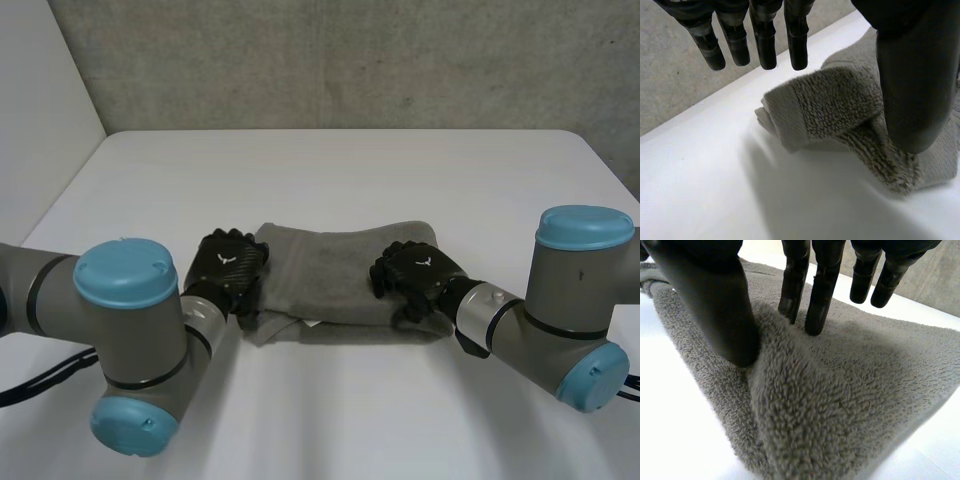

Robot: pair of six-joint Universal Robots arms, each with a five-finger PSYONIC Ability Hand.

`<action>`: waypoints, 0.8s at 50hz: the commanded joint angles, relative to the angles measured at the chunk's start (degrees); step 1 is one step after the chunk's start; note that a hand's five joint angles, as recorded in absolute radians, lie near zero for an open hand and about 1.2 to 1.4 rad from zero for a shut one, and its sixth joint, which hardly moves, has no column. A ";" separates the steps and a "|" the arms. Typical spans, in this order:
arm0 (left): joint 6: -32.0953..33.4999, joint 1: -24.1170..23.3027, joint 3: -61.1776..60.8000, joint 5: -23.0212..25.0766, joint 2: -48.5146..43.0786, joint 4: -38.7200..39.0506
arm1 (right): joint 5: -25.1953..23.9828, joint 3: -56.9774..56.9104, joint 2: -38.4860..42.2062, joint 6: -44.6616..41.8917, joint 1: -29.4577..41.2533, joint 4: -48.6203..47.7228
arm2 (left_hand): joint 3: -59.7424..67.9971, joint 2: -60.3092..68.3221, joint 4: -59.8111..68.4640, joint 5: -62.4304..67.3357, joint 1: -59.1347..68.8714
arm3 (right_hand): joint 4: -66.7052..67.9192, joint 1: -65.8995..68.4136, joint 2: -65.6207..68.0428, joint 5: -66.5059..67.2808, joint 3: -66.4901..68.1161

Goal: Fold the towel.

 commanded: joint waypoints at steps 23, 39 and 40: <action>-0.17 0.91 -0.89 -0.10 0.30 0.10 | -5.09 10.32 -10.53 -7.86 -5.42 0.24 | -2.53 14.30 -3.00 14.01 13.64 | -0.37 12.53 12.59 13.21 -0.36; -0.08 -0.23 -1.59 -0.10 1.70 0.28 | -4.13 13.14 -11.85 -10.77 -8.33 -0.02 | -2.53 5.79 -3.00 5.50 5.13 | -0.37 -42.89 -42.84 -42.21 -0.36; -0.08 -0.23 -1.59 -0.10 1.70 0.28 | -4.04 13.23 -11.93 -10.60 -8.24 -0.28 | -2.53 5.72 -3.00 5.43 5.06 | -0.37 -42.89 -42.84 -42.21 -0.36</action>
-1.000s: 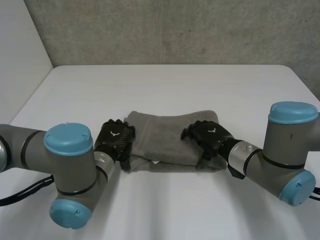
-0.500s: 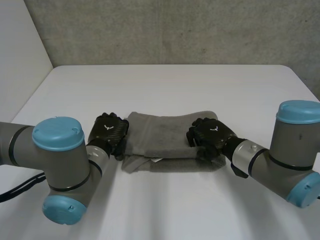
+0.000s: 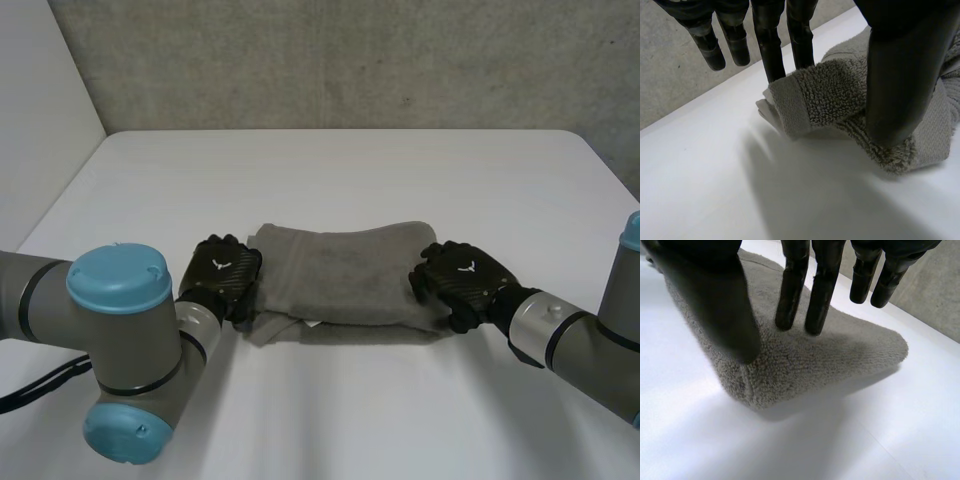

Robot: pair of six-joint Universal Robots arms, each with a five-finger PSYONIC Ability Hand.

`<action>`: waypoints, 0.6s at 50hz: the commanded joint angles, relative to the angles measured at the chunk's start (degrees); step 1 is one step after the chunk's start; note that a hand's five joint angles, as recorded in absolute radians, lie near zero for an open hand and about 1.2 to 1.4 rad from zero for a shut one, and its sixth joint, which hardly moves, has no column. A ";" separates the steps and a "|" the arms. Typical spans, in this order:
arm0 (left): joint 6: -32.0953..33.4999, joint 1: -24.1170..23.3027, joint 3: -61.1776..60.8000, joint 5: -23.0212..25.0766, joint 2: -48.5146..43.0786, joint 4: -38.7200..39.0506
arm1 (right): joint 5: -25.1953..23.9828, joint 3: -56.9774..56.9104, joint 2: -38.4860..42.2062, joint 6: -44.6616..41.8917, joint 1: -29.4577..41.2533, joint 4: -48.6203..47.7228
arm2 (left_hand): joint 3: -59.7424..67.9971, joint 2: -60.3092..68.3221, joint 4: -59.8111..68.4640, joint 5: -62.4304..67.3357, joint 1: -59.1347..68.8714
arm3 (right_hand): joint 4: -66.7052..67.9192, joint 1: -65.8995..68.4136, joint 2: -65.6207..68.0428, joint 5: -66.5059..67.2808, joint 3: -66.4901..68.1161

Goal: Fold the towel.

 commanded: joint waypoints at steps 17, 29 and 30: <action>-0.12 0.91 1.78 3.29 2.89 -0.21 | 4.06 -5.21 2.80 15.82 6.04 -2.96 | -2.53 -23.61 -3.00 -23.39 -23.41 | -0.37 -27.39 -27.31 -27.10 -0.36; -0.30 2.05 1.78 4.43 2.72 -0.30 | 5.56 -9.00 10.01 15.38 7.89 -3.67 | -2.53 -23.61 -3.00 -23.39 -23.41 | -0.37 -10.55 -10.47 -10.27 -0.36; -0.30 2.05 1.78 4.43 2.72 -0.30 | 5.56 -9.17 10.36 15.38 7.89 -3.67 | -2.53 -23.61 -3.00 -23.39 -23.41 | -0.37 -8.39 -8.31 -8.10 -0.36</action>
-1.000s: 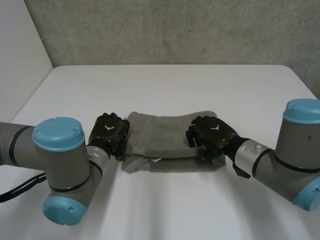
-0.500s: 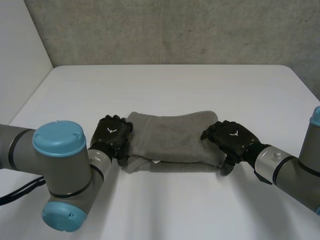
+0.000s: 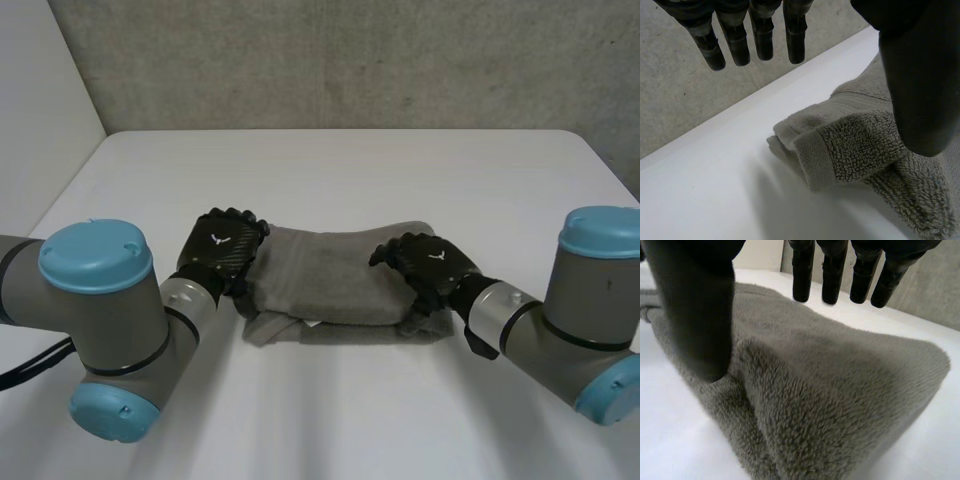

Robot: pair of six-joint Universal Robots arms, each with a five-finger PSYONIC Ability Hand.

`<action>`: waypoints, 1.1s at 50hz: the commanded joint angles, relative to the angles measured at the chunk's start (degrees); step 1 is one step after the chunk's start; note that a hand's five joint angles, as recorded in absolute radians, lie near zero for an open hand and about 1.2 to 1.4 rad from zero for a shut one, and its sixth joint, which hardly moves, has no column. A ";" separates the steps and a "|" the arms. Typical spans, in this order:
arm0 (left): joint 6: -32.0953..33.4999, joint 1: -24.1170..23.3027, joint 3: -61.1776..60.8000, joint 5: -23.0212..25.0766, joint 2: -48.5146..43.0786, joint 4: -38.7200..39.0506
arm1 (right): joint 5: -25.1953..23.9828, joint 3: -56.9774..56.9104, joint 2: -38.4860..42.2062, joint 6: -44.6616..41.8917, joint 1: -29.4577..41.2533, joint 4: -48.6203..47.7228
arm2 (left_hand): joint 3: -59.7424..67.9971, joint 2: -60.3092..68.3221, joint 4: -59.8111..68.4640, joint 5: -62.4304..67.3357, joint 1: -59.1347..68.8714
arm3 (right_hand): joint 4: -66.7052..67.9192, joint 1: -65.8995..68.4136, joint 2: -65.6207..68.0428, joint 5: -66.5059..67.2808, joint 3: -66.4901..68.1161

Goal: Fold the towel.

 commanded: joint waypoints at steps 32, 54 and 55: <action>-0.12 0.38 -0.98 -0.15 -0.03 -0.01 | -4.28 10.10 -7.75 -9.23 -7.25 -1.95 | -2.53 -4.06 -3.00 -3.22 -6.09 | -0.37 54.97 55.03 53.73 -0.36; -0.03 -0.24 -2.13 -0.06 0.23 0.08 | -4.55 15.63 -11.95 -11.35 -10.06 -0.27 | -2.53 -4.06 -3.00 -3.22 -6.09 | -0.37 -15.03 -14.97 -16.27 -0.36; -0.03 -0.24 -2.13 -0.06 0.23 0.08 | -4.55 16.59 -13.09 -11.35 -10.32 -0.54 | -2.53 -4.06 -3.00 -3.22 -6.09 | -0.37 -15.03 -14.97 -16.27 -0.36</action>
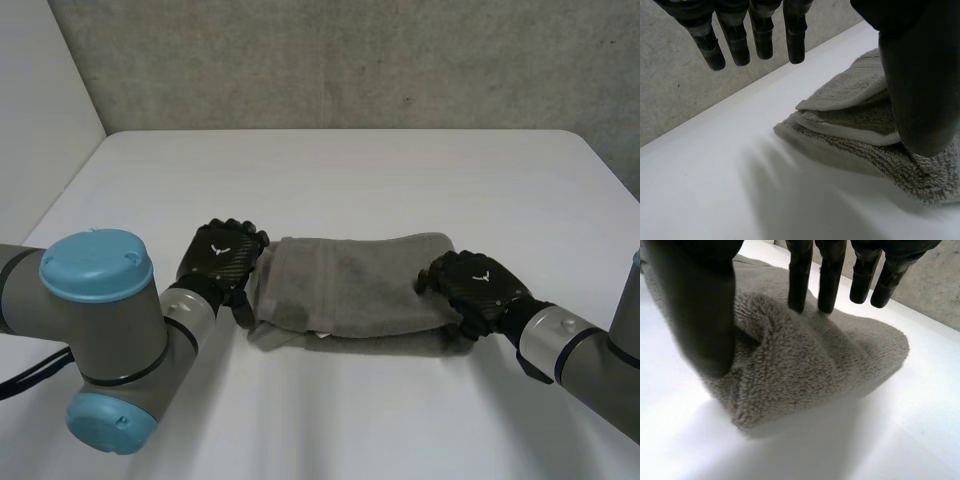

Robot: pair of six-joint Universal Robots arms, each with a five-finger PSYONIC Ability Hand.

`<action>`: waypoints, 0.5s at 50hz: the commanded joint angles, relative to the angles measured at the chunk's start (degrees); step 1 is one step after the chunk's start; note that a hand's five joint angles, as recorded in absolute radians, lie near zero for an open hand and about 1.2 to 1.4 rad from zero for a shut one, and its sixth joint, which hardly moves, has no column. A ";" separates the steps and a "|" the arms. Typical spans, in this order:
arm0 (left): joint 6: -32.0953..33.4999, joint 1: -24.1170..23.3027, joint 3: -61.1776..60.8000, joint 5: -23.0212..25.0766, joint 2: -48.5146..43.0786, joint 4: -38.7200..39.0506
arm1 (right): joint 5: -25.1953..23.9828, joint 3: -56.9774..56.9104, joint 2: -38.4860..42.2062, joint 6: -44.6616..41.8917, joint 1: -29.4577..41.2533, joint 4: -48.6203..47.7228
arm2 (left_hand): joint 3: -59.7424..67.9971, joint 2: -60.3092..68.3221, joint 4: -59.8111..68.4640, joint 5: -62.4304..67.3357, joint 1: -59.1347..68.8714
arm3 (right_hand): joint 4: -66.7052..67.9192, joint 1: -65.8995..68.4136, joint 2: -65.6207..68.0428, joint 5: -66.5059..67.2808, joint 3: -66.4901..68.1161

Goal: Fold the towel.

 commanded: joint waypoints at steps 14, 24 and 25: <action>0.01 -0.02 -0.37 0.00 0.00 -0.08 | -0.21 7.23 -4.77 0.17 -4.14 -2.83 | -2.53 -3.45 -3.00 -3.11 -6.00 | -0.37 -2.66 -1.70 -0.23 -0.36; -0.08 -0.02 -0.37 -0.08 0.00 0.01 | -0.30 7.40 -4.33 0.17 -4.14 -4.76 | -2.53 -3.45 -3.00 -3.11 -6.00 | -0.37 21.90 22.86 24.33 -0.36; 0.01 -0.02 -0.37 0.00 0.00 0.01 | -0.39 7.40 -3.81 0.17 -4.14 -5.02 | -2.53 -3.45 -3.00 -3.11 -6.00 | -0.37 29.40 30.35 31.82 -0.36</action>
